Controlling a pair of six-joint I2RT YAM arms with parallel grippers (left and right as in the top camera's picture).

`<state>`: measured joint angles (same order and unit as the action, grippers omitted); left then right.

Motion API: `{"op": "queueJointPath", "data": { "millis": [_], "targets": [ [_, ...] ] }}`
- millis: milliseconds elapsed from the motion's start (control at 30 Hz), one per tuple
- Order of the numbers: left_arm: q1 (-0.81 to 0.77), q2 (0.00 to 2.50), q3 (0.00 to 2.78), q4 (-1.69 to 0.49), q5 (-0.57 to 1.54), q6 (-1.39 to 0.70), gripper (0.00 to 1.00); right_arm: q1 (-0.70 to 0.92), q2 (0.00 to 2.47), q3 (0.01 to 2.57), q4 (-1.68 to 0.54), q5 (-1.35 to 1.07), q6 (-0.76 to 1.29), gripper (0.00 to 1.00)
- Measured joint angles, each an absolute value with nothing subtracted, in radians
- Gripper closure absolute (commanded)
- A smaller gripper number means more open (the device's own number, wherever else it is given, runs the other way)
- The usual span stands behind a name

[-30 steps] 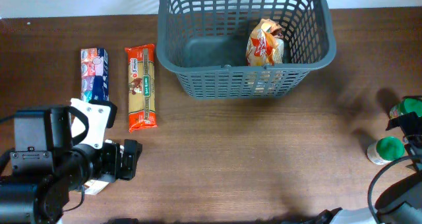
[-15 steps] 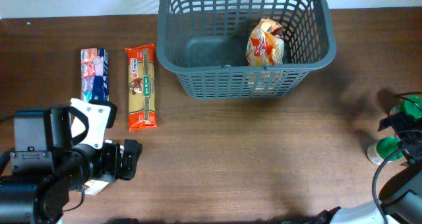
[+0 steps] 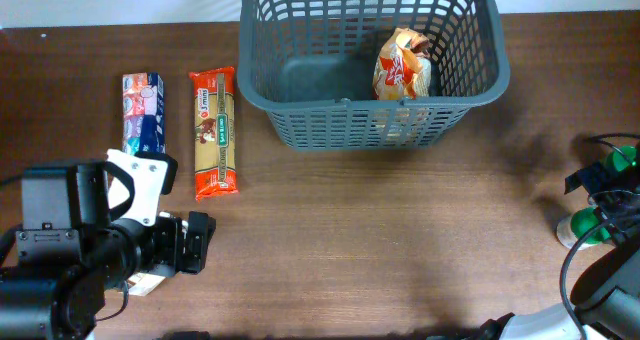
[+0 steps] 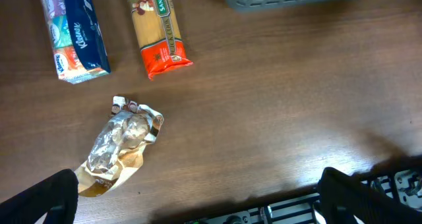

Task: Pack container
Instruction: 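Move the right gripper over the nearer green-lidded jar, then grasp the green-lidded jar with the right gripper and lift it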

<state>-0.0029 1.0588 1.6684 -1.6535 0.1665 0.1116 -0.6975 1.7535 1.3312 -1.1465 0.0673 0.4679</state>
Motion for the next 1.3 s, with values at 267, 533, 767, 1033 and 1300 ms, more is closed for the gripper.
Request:
{"op": "queueJointPath", "data": {
  "millis": [267,533,767,1033,1300],
  "targets": [
    [-0.003,1.059,1.668,-1.654,0.167,0.112,0.01,-0.701,1.753,1.331,-1.152,0.067,0.467,0.01],
    [-0.003,1.058,1.668,-1.654,0.167,0.112,0.01,-0.747,1.753,1.331,-1.163,0.068,0.467,0.01],
    [-0.003,1.059,1.668,-1.654,0.167,0.112,0.01,-0.745,1.754,1.331,-1.158,0.069,0.466,0.01],
    [-0.003,1.059,1.668,-1.654,0.167,0.112,0.01,-0.731,1.754,1.263,-1.100,0.075,0.463,0.01],
    [-0.003,1.058,1.668,-1.654,0.167,0.112,0.01,-0.731,1.755,1.215,-1.068,0.076,0.464,0.01]
  ]
}}
